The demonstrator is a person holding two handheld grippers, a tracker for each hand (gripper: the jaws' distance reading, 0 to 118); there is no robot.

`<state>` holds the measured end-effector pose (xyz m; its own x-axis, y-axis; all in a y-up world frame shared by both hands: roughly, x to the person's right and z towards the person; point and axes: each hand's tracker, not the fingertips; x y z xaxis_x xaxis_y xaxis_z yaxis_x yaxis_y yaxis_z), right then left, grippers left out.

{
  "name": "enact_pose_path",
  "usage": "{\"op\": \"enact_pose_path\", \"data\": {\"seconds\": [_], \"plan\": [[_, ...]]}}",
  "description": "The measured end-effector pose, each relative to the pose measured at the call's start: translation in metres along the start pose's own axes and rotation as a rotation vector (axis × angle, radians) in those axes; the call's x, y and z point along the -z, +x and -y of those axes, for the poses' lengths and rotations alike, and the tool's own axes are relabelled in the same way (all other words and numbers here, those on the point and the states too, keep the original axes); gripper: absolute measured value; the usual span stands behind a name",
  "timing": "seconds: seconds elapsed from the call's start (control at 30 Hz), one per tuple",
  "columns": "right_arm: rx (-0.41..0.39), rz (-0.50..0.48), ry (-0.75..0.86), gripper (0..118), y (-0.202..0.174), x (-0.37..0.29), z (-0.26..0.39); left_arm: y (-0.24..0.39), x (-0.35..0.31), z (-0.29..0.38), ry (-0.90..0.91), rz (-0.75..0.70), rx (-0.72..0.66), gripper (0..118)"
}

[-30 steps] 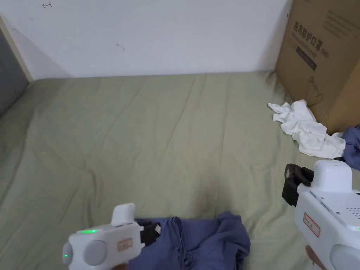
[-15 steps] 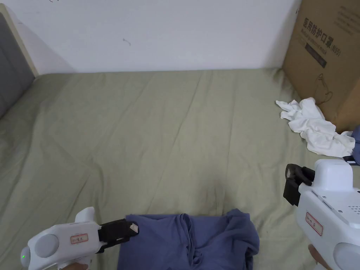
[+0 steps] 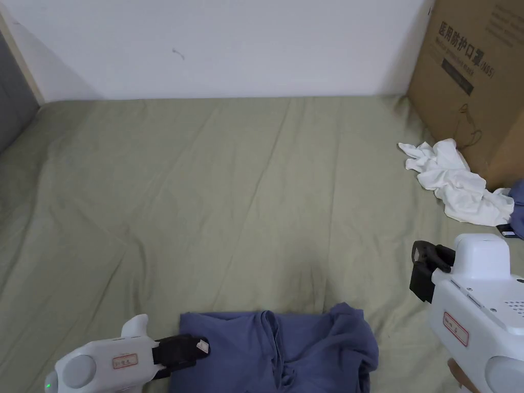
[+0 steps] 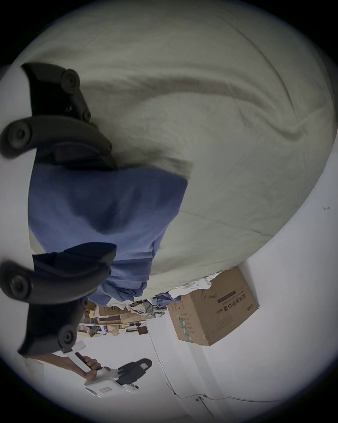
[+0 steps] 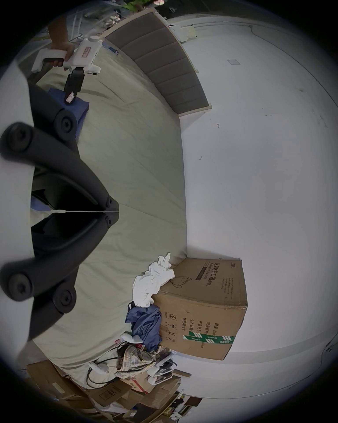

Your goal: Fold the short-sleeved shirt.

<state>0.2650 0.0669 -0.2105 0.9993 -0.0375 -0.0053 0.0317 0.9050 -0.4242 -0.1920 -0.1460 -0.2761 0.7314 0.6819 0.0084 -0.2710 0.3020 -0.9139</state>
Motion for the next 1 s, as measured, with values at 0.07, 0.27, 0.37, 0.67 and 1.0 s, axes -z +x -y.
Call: {"op": "enact_pose_path", "data": {"seconds": [0.07, 0.27, 0.37, 0.67, 1.0], "plan": [[0.002, 0.001, -0.005, 3, 0.001, -0.001, 0.001, 0.003, 0.003, 0.003, -0.003, -0.029, 0.045, 51], [0.003, 0.005, -0.003, 2, 0.004, -0.001, 0.0, 0.023, -0.005, 0.007, 0.026, -0.096, 0.113, 22], [0.008, 0.004, 0.004, 2, 0.005, -0.002, -0.002, 0.034, -0.011, 0.005, 0.023, -0.141, 0.154, 20], [0.015, -0.012, 0.031, 3, 0.005, -0.005, -0.007, 0.024, -0.066, -0.012, 0.07, -0.209, 0.141, 19], [0.029, -0.042, 0.033, 3, 0.001, -0.004, -0.003, 0.033, -0.131, -0.028, 0.088, -0.373, 0.171, 19]]}}
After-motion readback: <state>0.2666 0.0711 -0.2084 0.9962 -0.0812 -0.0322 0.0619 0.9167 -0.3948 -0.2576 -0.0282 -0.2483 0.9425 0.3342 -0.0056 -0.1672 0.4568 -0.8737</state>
